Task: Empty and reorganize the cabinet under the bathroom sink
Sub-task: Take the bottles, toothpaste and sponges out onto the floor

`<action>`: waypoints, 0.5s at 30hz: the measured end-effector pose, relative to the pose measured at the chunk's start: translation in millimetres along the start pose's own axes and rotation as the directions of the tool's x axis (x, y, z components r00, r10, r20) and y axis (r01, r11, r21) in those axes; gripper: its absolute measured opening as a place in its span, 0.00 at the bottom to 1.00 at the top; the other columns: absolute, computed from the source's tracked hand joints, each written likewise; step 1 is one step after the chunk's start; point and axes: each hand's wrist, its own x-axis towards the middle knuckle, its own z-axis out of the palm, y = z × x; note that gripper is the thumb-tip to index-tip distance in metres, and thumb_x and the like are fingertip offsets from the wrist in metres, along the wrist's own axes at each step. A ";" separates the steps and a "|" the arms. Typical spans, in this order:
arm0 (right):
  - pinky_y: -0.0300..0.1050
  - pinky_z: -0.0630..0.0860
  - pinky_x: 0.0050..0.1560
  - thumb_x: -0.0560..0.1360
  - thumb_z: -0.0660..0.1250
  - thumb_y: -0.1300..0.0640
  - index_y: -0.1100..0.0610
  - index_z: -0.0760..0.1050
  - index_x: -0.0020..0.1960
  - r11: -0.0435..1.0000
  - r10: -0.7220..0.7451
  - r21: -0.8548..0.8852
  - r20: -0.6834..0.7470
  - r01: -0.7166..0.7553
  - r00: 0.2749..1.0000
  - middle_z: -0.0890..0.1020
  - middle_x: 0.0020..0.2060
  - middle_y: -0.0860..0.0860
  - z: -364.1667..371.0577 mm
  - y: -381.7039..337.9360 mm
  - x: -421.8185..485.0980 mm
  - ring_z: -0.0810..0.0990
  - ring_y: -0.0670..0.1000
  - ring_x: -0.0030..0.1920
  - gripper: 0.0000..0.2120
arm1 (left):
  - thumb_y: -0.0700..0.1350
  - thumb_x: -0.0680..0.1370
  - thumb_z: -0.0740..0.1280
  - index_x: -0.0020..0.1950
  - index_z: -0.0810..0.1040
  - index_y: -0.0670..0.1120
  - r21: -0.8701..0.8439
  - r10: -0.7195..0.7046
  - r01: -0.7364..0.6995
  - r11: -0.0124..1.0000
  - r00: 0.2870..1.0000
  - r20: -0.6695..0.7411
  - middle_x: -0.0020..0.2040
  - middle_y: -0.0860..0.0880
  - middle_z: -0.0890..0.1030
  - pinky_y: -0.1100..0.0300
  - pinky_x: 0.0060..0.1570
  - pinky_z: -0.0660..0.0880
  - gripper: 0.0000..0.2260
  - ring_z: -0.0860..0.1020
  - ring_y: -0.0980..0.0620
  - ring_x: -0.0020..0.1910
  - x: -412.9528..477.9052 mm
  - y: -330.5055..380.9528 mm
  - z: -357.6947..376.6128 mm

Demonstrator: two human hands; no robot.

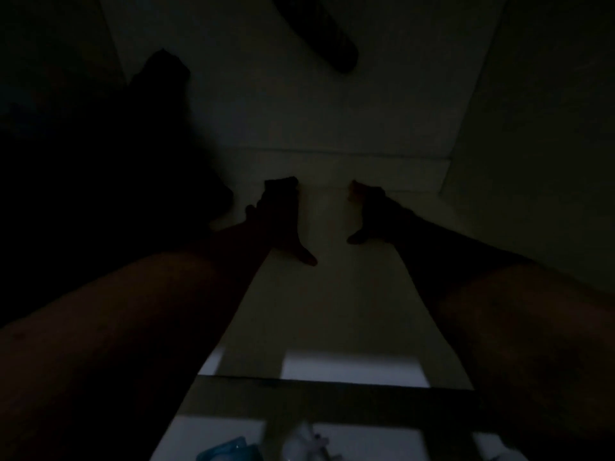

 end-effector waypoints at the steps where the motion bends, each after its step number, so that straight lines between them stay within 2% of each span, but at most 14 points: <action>1: 0.47 0.53 0.76 0.60 0.83 0.57 0.60 0.47 0.79 0.994 -0.058 0.086 -0.026 0.060 0.998 0.51 0.77 0.57 6.3 1.5 -5.3 0.53 0.57 0.77 0.59 | 0.79 0.46 0.70 0.79 0.34 0.49 0.015 0.007 -0.006 1.000 1.000 -0.025 0.80 0.47 0.39 0.36 0.75 0.49 0.75 0.44 0.43 0.79 -9.5 3.1 1.3; 4: 0.38 0.55 0.73 0.63 0.81 0.63 0.63 0.50 0.77 0.958 -0.163 0.222 -0.097 0.181 0.982 0.56 0.76 0.57 17.2 -2.5 -45.7 0.58 0.53 0.75 0.54 | 0.72 0.60 0.73 0.80 0.35 0.49 0.075 -0.001 0.010 0.997 0.993 -0.117 0.80 0.46 0.39 0.38 0.75 0.48 0.65 0.44 0.43 0.79 -37.4 13.2 9.6; 7: 0.43 0.57 0.74 0.69 0.75 0.64 0.57 0.55 0.77 0.933 -0.254 0.221 -0.150 0.283 0.956 0.60 0.75 0.52 18.6 -10.8 -91.5 0.59 0.42 0.71 0.43 | 0.69 0.67 0.72 0.81 0.43 0.50 0.158 -0.002 0.024 0.987 0.990 -0.139 0.81 0.45 0.47 0.44 0.74 0.53 0.55 0.53 0.41 0.78 -66.7 29.2 9.4; 9: 0.41 0.58 0.74 0.74 0.71 0.61 0.53 0.57 0.77 0.964 -0.182 0.153 -0.210 0.216 0.961 0.62 0.75 0.51 20.8 -22.5 -121.2 0.62 0.46 0.72 0.36 | 0.63 0.73 0.70 0.80 0.53 0.52 0.154 0.056 -0.016 0.988 0.964 -0.261 0.80 0.45 0.56 0.47 0.71 0.59 0.42 0.62 0.42 0.74 -92.6 40.0 9.0; 12: 0.44 0.65 0.70 0.78 0.67 0.54 0.56 0.64 0.74 0.982 -0.001 0.177 -0.337 0.064 0.942 0.69 0.70 0.55 24.6 -50.6 -165.4 0.69 0.55 0.69 0.27 | 0.55 0.79 0.65 0.75 0.65 0.53 0.024 0.018 -0.010 1.000 0.917 -0.398 0.74 0.48 0.69 0.50 0.63 0.62 0.25 0.70 0.43 0.65 -135.2 48.2 1.0; 14: 0.39 0.68 0.65 0.78 0.66 0.54 0.56 0.70 0.71 0.949 0.093 0.312 -0.390 0.036 0.916 0.74 0.67 0.53 27.5 -69.1 -194.3 0.73 0.52 0.64 0.22 | 0.49 0.78 0.68 0.65 0.77 0.53 -0.053 -0.027 -0.004 0.999 0.816 -0.577 0.61 0.48 0.80 0.51 0.52 0.67 0.15 0.77 0.42 0.53 -160.5 52.6 2.8; 15: 0.35 0.68 0.62 0.78 0.66 0.57 0.55 0.73 0.68 0.916 0.113 0.394 -0.430 0.074 0.896 0.77 0.64 0.52 27.9 -78.4 -208.6 0.75 0.48 0.60 0.19 | 0.46 0.75 0.70 0.57 0.81 0.53 -0.075 -0.052 0.006 0.997 0.766 -0.640 0.52 0.48 0.83 0.52 0.46 0.68 0.11 0.79 0.43 0.45 -174.2 54.3 3.0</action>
